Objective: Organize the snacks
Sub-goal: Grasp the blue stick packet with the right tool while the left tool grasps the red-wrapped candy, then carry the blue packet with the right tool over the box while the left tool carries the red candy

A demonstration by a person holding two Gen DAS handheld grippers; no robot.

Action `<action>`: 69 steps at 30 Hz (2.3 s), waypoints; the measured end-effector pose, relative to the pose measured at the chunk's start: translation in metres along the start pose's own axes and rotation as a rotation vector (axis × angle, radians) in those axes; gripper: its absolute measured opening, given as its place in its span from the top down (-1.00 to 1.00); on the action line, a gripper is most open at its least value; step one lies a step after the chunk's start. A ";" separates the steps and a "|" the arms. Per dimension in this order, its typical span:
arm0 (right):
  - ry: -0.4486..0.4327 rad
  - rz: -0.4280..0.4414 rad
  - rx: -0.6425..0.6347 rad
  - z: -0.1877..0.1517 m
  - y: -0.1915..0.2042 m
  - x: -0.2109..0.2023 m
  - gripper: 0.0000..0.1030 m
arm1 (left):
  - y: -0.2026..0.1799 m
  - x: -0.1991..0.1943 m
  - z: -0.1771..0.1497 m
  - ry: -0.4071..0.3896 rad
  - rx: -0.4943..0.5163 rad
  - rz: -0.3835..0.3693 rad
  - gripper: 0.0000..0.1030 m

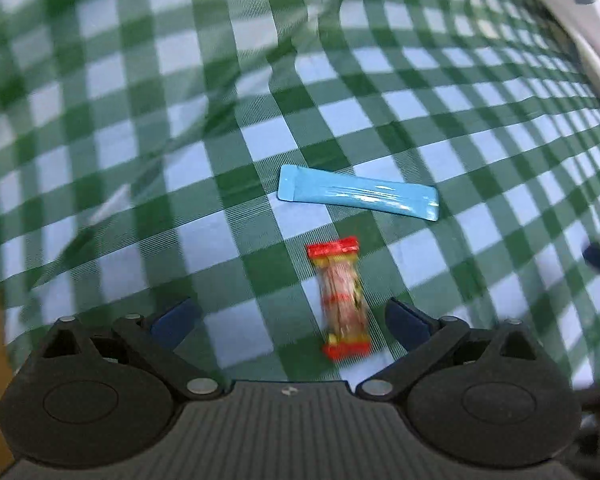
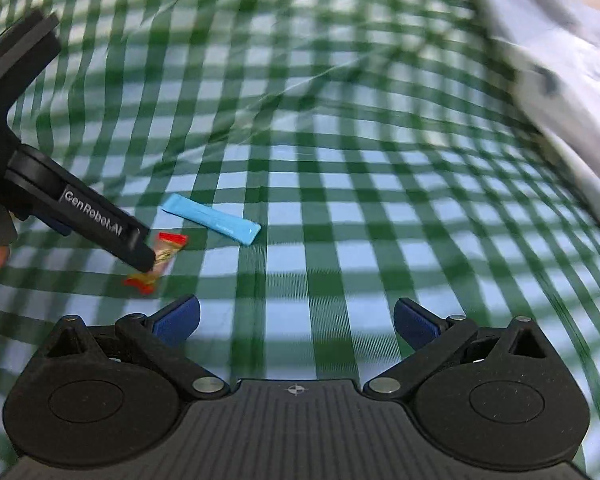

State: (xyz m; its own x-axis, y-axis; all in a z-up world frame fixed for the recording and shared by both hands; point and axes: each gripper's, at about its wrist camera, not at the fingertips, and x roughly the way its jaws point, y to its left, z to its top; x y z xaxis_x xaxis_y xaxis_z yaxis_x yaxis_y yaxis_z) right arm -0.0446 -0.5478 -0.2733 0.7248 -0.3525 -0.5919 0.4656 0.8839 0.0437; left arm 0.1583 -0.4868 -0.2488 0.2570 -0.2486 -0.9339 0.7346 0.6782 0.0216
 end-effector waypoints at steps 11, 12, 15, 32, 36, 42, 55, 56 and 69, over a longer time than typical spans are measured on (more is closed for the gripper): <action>-0.033 0.278 -0.300 0.047 0.026 0.122 -0.71 | 0.020 -0.007 0.011 -0.062 0.075 -0.012 0.44; -0.065 0.322 -0.326 0.047 0.031 0.120 -0.42 | 0.022 -0.009 0.011 -0.054 0.078 -0.035 0.45; -0.079 0.319 -0.351 0.044 0.043 0.101 0.72 | 0.029 -0.018 0.001 -0.045 0.035 -0.086 0.46; -0.145 0.273 0.172 -0.017 0.091 -0.166 0.74 | 0.076 -0.254 -0.211 -0.172 -0.070 -0.066 0.46; -0.148 0.392 0.107 -0.023 0.139 -0.237 0.74 | 0.104 -0.309 -0.276 -0.190 -0.125 -0.008 0.46; -0.100 0.552 0.026 -0.048 0.212 -0.314 0.73 | 0.140 -0.375 -0.364 -0.233 -0.231 0.097 0.46; -0.172 0.582 -0.182 -0.068 0.289 -0.412 0.73 | 0.163 -0.451 -0.465 -0.401 -0.370 0.110 0.46; -0.179 0.575 -0.190 -0.071 0.291 -0.418 0.73 | 0.161 -0.453 -0.467 -0.409 -0.370 0.109 0.46; -0.228 0.536 -0.253 -0.082 0.299 -0.445 0.73 | 0.158 -0.471 -0.487 -0.453 -0.395 0.100 0.46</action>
State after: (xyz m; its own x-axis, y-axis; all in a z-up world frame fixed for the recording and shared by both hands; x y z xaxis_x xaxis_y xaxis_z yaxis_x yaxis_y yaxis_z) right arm -0.2701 -0.1015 -0.0626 0.9269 0.1271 -0.3531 -0.1060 0.9912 0.0787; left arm -0.1522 0.0746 0.0210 0.6183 -0.3812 -0.6873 0.4265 0.8973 -0.1140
